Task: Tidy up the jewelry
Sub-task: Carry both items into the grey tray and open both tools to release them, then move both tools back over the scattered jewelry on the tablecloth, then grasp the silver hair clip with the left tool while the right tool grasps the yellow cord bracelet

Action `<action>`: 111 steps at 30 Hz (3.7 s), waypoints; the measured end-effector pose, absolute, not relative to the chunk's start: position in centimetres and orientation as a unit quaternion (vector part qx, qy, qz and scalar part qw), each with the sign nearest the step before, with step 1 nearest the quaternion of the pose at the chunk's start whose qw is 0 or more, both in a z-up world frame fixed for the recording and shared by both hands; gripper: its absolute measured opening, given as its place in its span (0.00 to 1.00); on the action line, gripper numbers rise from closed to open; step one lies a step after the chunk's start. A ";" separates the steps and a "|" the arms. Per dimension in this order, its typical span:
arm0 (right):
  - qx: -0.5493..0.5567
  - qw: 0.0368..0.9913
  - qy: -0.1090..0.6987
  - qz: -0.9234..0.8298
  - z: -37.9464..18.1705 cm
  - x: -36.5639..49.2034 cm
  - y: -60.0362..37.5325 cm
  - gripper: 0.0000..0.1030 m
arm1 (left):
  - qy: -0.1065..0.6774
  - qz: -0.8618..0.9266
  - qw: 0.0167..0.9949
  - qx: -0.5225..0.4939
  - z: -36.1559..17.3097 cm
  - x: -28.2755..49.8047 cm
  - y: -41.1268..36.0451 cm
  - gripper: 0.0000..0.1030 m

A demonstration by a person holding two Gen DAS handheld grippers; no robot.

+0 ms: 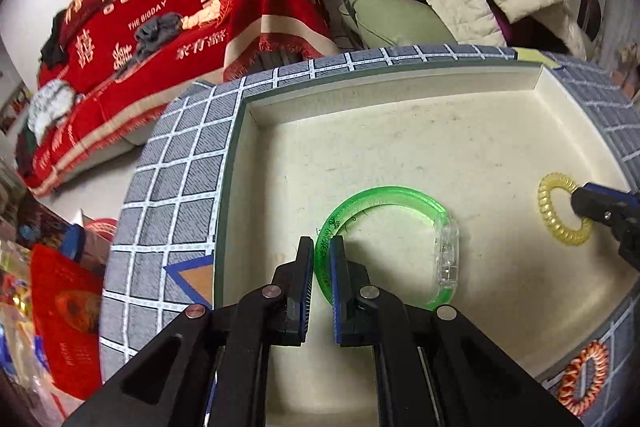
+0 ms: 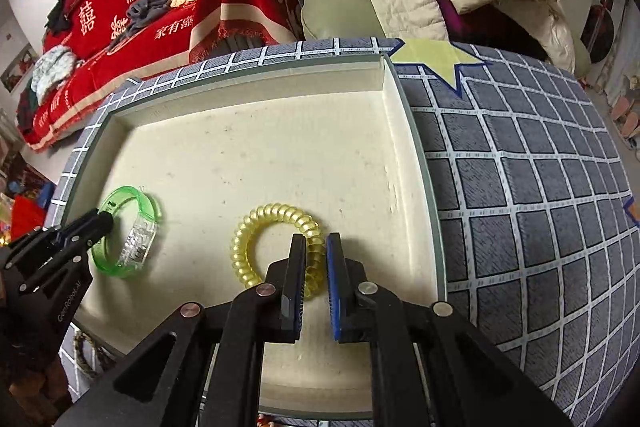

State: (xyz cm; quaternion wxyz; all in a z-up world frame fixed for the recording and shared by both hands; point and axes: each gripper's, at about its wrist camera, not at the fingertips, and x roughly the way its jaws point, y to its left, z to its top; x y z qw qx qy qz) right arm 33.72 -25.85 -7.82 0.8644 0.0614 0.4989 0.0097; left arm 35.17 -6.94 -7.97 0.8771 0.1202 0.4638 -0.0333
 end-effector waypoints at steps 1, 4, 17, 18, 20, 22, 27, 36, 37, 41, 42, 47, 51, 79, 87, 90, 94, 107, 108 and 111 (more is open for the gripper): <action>0.060 0.864 0.499 0.011 -7.8 33.7 -25.7 0.15 | 0.465 -0.033 0.876 0.120 -7.9 35.2 -6.9 0.28; 0.067 0.864 0.499 0.016 -7.6 33.5 -25.8 0.44 | 0.465 -0.034 0.878 0.107 -7.6 35.0 -6.7 0.28; 0.117 0.880 0.460 0.030 -3.2 29.3 -26.5 0.51 | 0.425 -0.060 0.902 0.055 -2.8 31.3 -4.9 0.29; 0.119 0.881 0.456 0.032 -2.8 28.7 -26.5 0.52 | 0.423 -0.061 0.903 0.053 -2.5 31.0 -4.7 0.29; 0.120 0.885 0.448 0.034 -1.9 27.2 -26.5 0.59 | 0.419 -0.065 0.905 0.045 -1.7 29.7 -4.1 0.77; 0.120 0.891 0.436 0.037 -0.9 25.4 -26.5 0.65 | 0.406 -0.054 0.912 0.034 -0.9 28.4 -3.3 1.00; 0.129 0.900 0.414 0.045 0.9 20.9 -26.6 0.76 | 0.383 -0.060 0.920 0.050 0.5 24.9 -2.2 1.00; 0.158 0.930 0.326 0.062 3.2 11.9 -27.3 1.00 | 0.392 -0.090 0.914 0.053 -0.1 17.8 0.3 1.00; 0.163 0.929 0.325 0.066 3.3 11.2 -27.3 1.00 | 0.397 -0.094 0.911 0.052 -0.5 16.9 0.6 1.00; 0.148 0.917 0.367 0.058 2.5 8.9 -26.8 1.00 | 0.408 -0.101 0.906 0.054 -2.0 13.5 0.9 1.00; 0.142 0.914 0.375 0.054 2.2 8.5 -26.7 1.00 | 0.410 -0.098 0.905 0.061 -2.6 12.5 1.0 1.00; 0.128 0.903 0.407 0.041 -0.5 5.8 -26.5 1.00 | 0.423 -0.093 0.900 0.055 -4.3 9.8 1.2 1.00; 0.116 0.894 0.431 0.036 -2.7 4.0 -26.0 1.00 | 0.428 -0.099 0.896 0.059 -5.4 8.5 0.4 1.00; 0.045 0.869 0.493 0.028 -8.2 2.9 -21.7 0.54 | 0.454 -0.112 0.881 0.068 -8.3 7.8 -2.4 0.84; -0.023 0.868 0.495 0.033 -8.4 2.9 -20.0 0.42 | 0.453 -0.135 0.879 0.066 -8.5 7.7 -3.1 0.49; -0.021 0.866 0.498 0.043 -8.3 2.8 -19.9 0.14 | 0.453 -0.145 0.877 0.068 -8.3 7.6 -3.2 0.31; 0.000 0.861 0.505 0.059 -8.1 2.6 -20.2 0.14 | 0.450 -0.160 0.877 0.061 -7.8 7.0 -3.0 0.31; 0.078 0.863 0.489 0.105 -5.3 0.8 -22.2 0.14 | 0.422 -0.180 0.888 0.042 -4.6 5.5 -1.4 0.31; 0.081 0.864 0.485 0.107 -4.9 0.8 -22.3 0.14 | 0.421 -0.180 0.888 0.041 -4.4 5.4 -1.3 0.31; 0.086 0.870 0.474 0.110 -3.8 0.8 -22.5 0.14 | 0.415 -0.181 0.891 0.036 -3.8 5.4 -1.1 0.31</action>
